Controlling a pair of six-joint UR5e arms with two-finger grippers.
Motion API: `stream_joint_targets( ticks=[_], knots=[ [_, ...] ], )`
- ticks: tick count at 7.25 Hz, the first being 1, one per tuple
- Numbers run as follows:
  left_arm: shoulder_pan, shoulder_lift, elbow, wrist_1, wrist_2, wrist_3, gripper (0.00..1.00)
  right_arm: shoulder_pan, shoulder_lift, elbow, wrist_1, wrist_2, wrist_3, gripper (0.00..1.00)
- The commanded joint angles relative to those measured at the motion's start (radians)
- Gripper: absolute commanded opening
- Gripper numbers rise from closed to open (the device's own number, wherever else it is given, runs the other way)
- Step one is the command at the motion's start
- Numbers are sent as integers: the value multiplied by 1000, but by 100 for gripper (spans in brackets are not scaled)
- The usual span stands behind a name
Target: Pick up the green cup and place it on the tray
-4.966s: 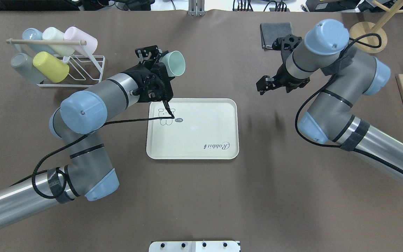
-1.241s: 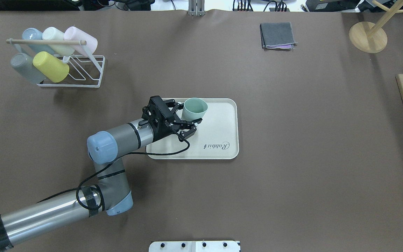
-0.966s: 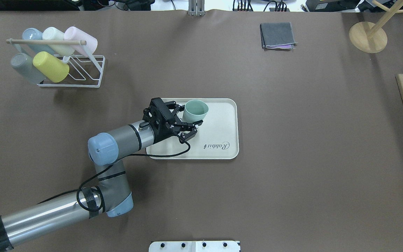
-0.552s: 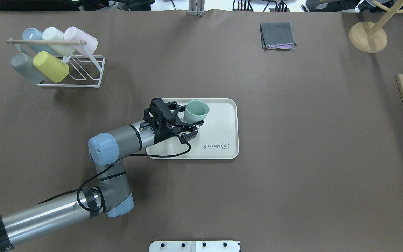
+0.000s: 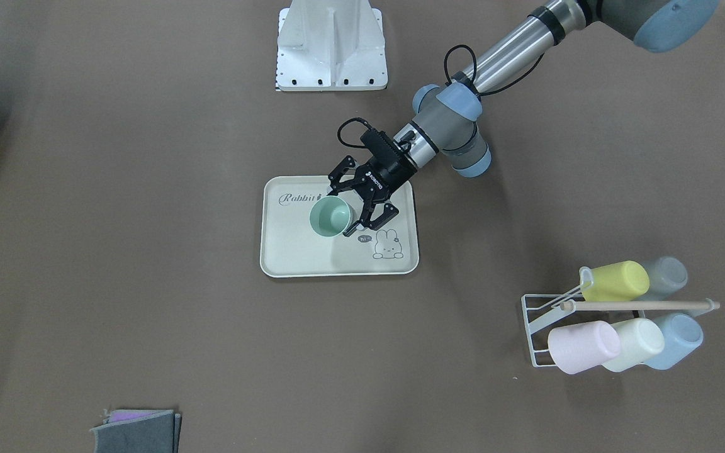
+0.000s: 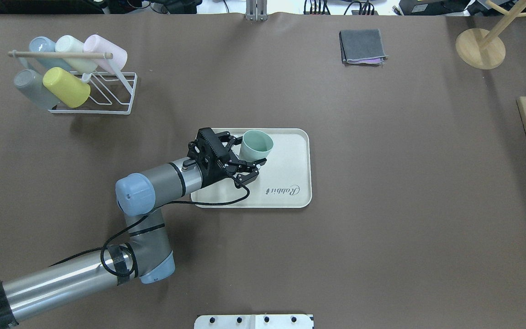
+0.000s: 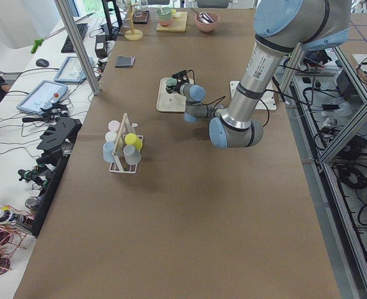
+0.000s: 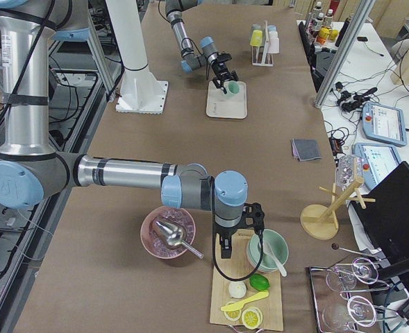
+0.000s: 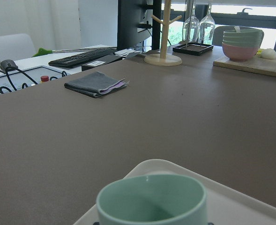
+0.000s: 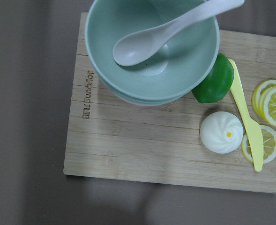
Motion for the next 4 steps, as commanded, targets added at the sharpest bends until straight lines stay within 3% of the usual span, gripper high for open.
stream_joint_targets(
  ticks=[1,4],
  knots=[
    [0,1,-4,0,0,0,98,0,0,0,1,-2,0,100],
    [-2,5,-13,0,-2,2,98,-2,2,-1,1,-2,3,100]
  ],
)
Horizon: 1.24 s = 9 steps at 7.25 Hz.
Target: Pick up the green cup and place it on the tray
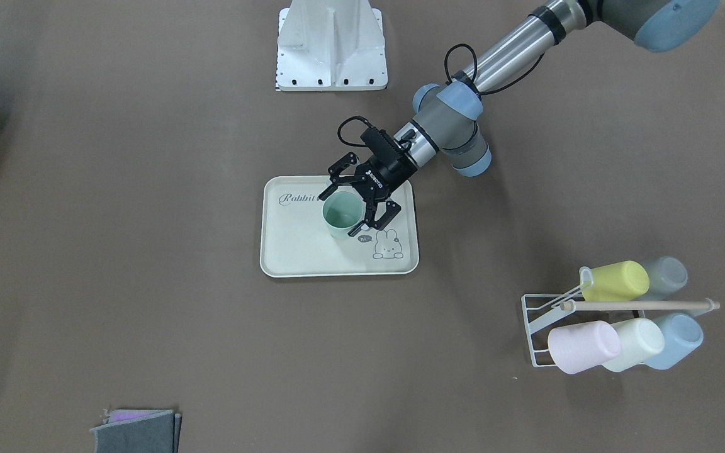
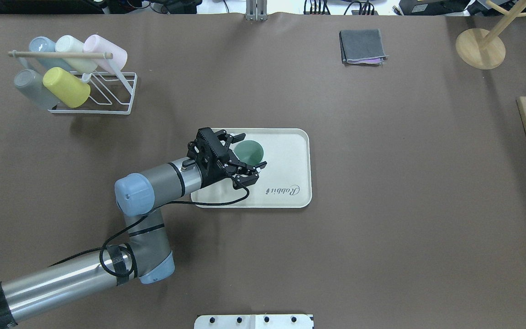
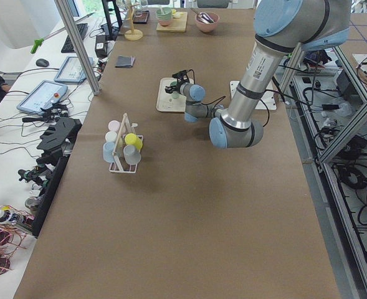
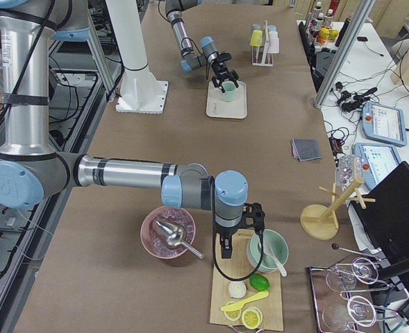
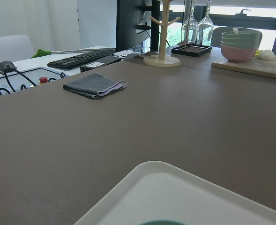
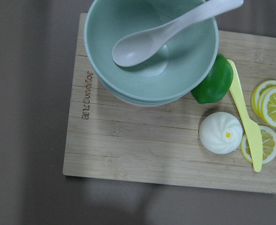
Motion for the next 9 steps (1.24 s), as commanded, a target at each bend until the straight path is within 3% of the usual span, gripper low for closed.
stream_joint_targets(
  ticks=[1,3,5,8,9],
  knots=[
    [-3,1,-15,0,-3,1,98,0,0,0,0,0,1,100],
    [-9,-7,-73,55,0,-7,98,0,0,1,0,1,1,100],
    [-50,-60,-179,287,0,-13,98,-1,0,1,0,1,1,100],
    [-134,-221,-195,776,100,1,98,0,2,1,0,1,1,100],
    [-174,-223,-239,873,103,1,98,0,2,1,0,1,1,100]
  ],
)
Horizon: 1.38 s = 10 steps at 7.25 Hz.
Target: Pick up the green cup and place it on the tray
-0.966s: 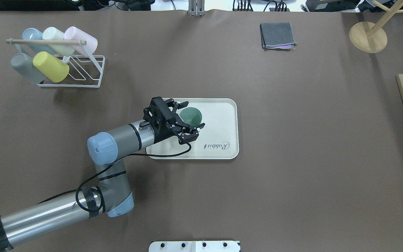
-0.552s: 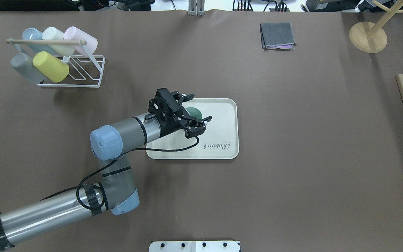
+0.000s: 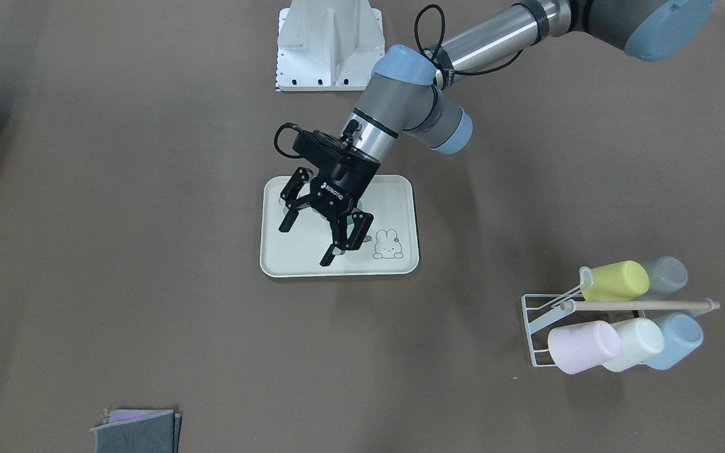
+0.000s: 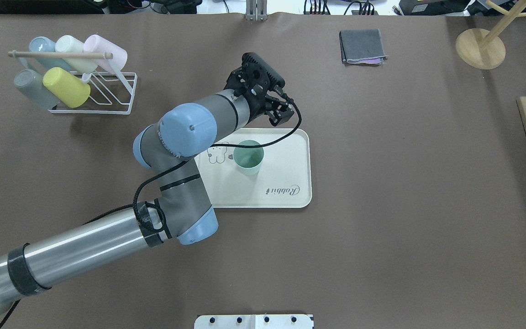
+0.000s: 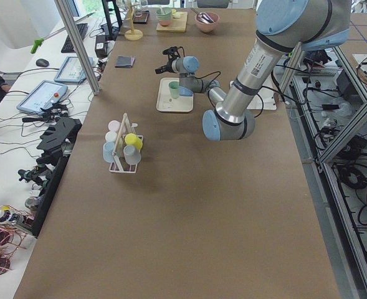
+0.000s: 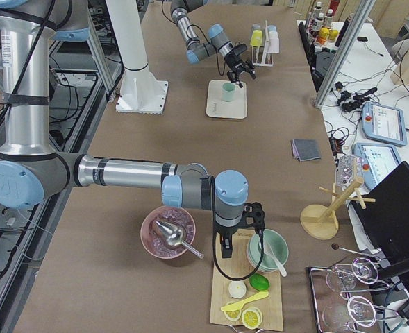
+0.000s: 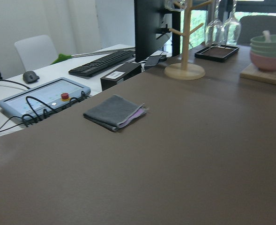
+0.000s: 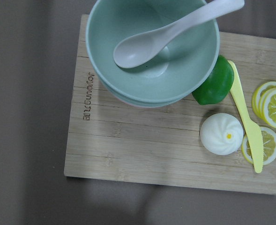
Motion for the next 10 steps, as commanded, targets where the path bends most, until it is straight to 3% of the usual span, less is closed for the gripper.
stream_joint_targets(
  ticks=[1,2,4,5,7,8,10],
  knots=[
    [-107,-30,-38,247,20,2,98,0,1,0,-2,2,0,100],
    [-159,-25,-44,307,20,-8,98,0,1,0,0,2,0,100],
    [-268,173,-142,315,-69,-13,98,-1,2,0,-2,-2,0,100],
    [-367,252,-151,324,-258,-17,98,0,2,1,0,-2,0,100],
    [-619,285,-140,523,-621,-14,98,0,2,1,0,-2,0,100],
    [-719,285,-136,619,-756,-8,98,-1,2,1,0,-3,0,100],
    [-840,333,-131,755,-942,-7,98,-1,2,1,0,-2,0,100]
  ],
)
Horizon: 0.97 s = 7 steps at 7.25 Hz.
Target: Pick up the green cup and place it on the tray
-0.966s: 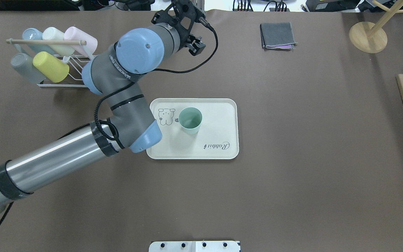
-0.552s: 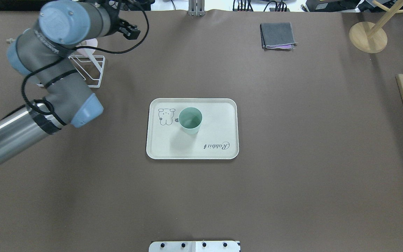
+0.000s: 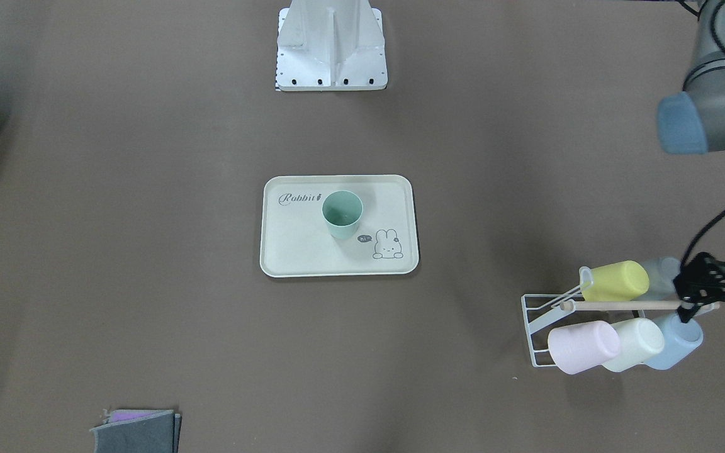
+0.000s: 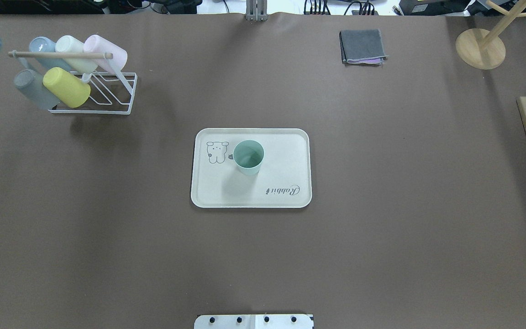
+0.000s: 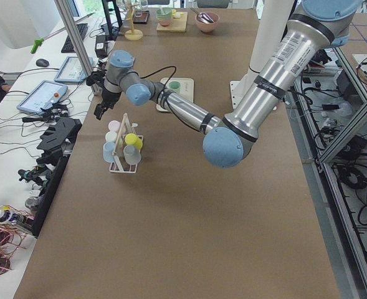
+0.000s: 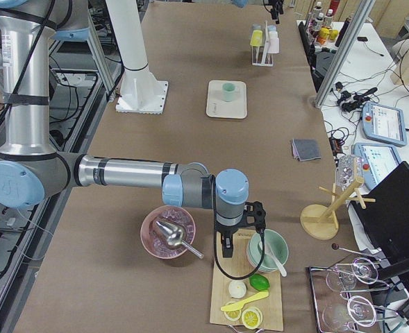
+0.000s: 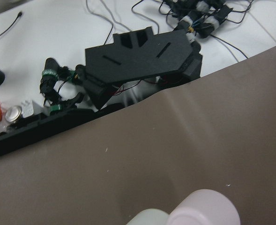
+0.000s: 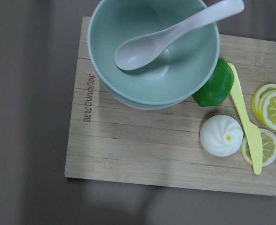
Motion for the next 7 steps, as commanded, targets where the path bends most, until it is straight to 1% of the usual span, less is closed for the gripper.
stream_joint_targets(
  ticks=[1,2,3,4,5,6,7],
  knots=[
    [-105,58,17,190,-180,3,98,1,0,0,-1,0,2,100],
    [-140,72,46,226,-182,3,98,0,-2,0,-1,0,2,100],
    [-188,135,67,225,-207,8,98,0,-5,0,-1,2,2,100],
    [-226,149,150,225,-271,131,98,0,-3,-1,-4,3,2,100],
    [-274,199,179,226,-274,317,98,0,-5,-3,-3,5,2,100],
    [-292,288,175,206,-277,404,98,0,-8,-1,-1,5,2,100],
    [-331,340,163,196,-270,472,98,0,-9,-1,-1,7,2,100]
  ],
)
